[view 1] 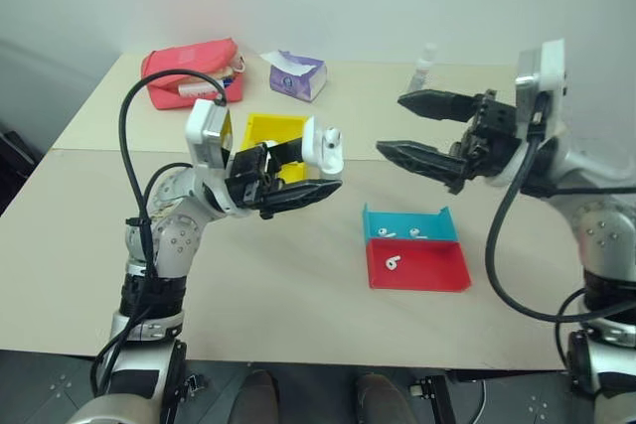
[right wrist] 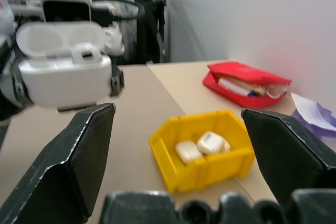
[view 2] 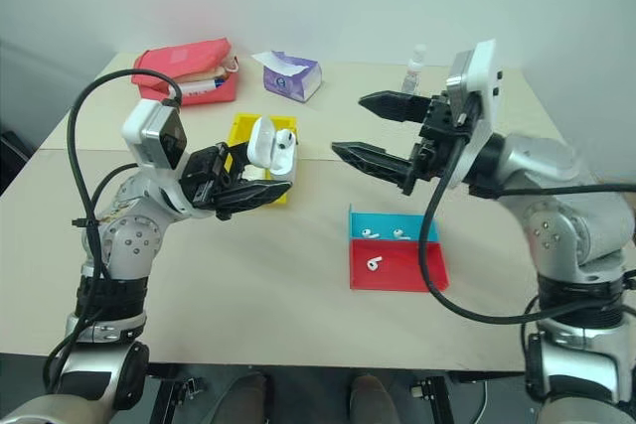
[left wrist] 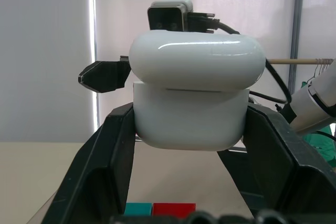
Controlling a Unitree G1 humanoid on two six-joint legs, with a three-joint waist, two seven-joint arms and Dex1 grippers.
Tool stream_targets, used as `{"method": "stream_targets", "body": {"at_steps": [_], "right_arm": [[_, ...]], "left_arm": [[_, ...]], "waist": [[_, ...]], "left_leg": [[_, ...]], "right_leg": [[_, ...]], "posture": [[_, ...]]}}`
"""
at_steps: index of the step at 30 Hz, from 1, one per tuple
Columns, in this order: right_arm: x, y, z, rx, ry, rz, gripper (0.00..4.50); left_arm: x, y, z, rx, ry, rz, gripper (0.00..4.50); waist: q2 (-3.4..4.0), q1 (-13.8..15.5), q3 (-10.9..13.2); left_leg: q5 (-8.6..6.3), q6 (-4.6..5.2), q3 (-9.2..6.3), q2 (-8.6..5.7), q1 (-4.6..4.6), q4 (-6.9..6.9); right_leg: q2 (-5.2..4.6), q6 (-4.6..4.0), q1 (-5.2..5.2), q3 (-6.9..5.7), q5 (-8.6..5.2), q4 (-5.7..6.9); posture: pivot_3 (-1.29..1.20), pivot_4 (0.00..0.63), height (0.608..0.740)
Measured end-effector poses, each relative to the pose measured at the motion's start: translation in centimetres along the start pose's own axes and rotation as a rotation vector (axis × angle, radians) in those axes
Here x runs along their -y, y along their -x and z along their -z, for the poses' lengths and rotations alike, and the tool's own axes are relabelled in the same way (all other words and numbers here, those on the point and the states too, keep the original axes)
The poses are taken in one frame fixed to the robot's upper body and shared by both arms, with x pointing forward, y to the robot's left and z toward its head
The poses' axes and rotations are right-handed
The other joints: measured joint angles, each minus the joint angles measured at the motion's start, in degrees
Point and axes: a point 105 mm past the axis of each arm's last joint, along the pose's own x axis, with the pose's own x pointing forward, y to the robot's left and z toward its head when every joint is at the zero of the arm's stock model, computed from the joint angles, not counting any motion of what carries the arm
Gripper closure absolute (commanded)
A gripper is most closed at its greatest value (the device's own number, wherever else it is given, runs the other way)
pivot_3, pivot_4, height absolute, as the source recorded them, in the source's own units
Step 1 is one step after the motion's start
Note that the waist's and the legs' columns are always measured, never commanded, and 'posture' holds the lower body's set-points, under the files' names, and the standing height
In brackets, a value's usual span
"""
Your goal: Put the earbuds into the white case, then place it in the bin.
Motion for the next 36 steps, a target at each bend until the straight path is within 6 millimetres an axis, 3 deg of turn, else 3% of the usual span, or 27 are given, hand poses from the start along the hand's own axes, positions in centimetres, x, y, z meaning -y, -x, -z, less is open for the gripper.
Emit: {"method": "stream_targets", "body": {"at_steps": [2, 5, 9, 12, 15, 17, 36], "right_arm": [[1.1, 0.0, 2.9, -0.238, 0.116, -0.033, 0.02], [2.4, -0.3, 6.4, -0.451, 0.222, -0.112, 0.02], [3.8, -0.5, 9.4, -0.669, 0.402, -0.274, 0.02], [4.6, -0.7, 11.1, -0.758, 0.411, -0.346, 0.61], [4.9, -0.3, 13.0, -0.854, 0.372, -0.400, 1.61], [5.0, 0.1, 14.2, -0.909, 0.328, -0.404, 1.61], [3.0, 1.7, 16.5, -1.062, 0.175, -0.494, 1.61]], "left_arm": [[0.2, 0.1, 0.0, -0.001, -0.005, -0.007, 1.71], [0.5, 0.3, 0.0, -0.003, -0.015, -0.024, 1.71], [0.8, 0.6, 0.1, -0.003, -0.023, -0.054, 1.71], [0.9, 0.6, -0.1, 0.001, -0.040, -0.071, 1.71], [1.3, 0.7, 0.0, 0.000, -0.050, -0.089, 1.71], [1.4, 0.9, 0.1, -0.004, -0.049, -0.104, 1.71], [1.3, 0.9, -0.2, -0.006, -0.060, -0.129, 1.71]], "waist": [[0.05, -0.3, 0.0], [0.16, -0.6, 0.1], [0.32, -0.5, 0.2], [0.33, -0.4, 0.2], [0.35, 0.0, 0.3], [0.37, 0.1, 0.3], [0.53, 0.1, 0.4]], "left_leg": [[0.00, 0.00, 0.02, 0.02, 0.03, -0.01], [0.00, 0.00, 0.04, 0.02, 0.01, -0.02], [0.00, -0.01, 0.06, 0.02, -0.03, -0.02], [0.01, -0.01, 0.06, 0.03, -0.04, -0.03], [0.02, -0.02, 0.06, 0.04, -0.06, -0.03], [0.02, -0.03, 0.07, 0.05, -0.07, -0.02], [0.02, -0.03, 0.07, 0.05, -0.06, -0.01]], "right_leg": [[0.01, 0.00, -0.02, 0.00, 0.00, 0.01], [0.01, 0.00, -0.06, 0.03, 0.00, 0.02], [0.00, -0.01, -0.08, 0.02, 0.00, -0.07], [0.00, -0.01, -0.07, 0.01, 0.00, -0.12], [-0.01, -0.02, -0.02, -0.01, 0.01, -0.26], [-0.02, -0.02, -0.02, -0.02, 0.01, -0.29], [-0.01, -0.02, -0.02, -0.01, 0.01, -0.26]], "posture": [[0.00, 0.150, 0.740], [0.00, 0.150, 0.740], [0.00, 0.150, 0.740], [0.00, 0.150, 0.740], [0.00, 0.150, 0.740], [0.00, 0.150, 0.740], [0.00, 0.150, 0.740]]}}
